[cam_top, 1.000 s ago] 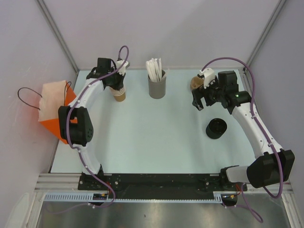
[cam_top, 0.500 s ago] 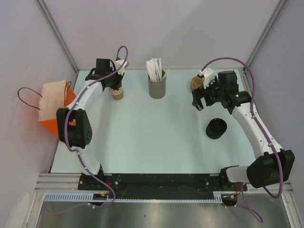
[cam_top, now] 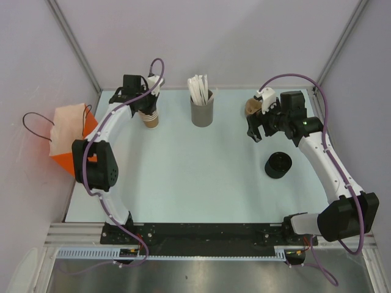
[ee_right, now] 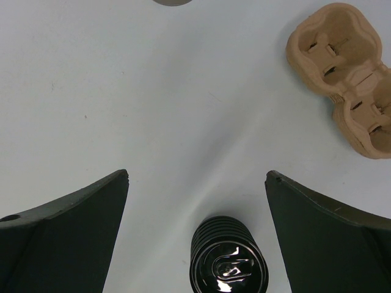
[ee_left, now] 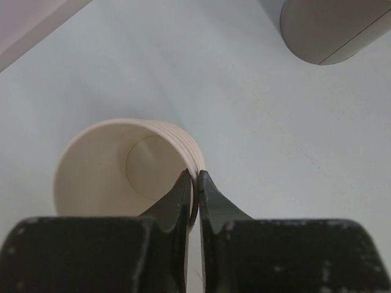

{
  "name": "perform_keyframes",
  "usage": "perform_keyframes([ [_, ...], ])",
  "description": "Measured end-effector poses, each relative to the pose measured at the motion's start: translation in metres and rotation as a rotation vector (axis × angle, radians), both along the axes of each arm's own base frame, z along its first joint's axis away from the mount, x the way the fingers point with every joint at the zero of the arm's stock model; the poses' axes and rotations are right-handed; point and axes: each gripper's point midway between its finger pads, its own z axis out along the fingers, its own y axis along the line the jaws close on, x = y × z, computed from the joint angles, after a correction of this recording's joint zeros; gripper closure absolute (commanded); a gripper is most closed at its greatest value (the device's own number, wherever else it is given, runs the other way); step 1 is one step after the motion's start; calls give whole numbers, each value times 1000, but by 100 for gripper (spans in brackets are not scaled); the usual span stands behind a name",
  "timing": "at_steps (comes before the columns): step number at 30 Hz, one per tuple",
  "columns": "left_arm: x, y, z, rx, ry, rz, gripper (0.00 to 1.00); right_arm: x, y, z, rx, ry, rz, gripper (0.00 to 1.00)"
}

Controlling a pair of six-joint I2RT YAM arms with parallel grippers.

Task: Pack the takeout coffee

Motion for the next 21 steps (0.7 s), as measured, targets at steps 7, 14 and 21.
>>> perform_keyframes([
  [7, 1, 0, 1, 1, -4, -1, 73, 0, 0, 0, 0, 0, 0, 0],
  [14, 1, 0, 1, 2, -3, -3, 76, 0, 0, 0, 0, 0, 0, 0],
  [21, -2, 0, -2, 7, 11, -6, 80, 0, 0, 0, 0, 0, 0, 0],
])
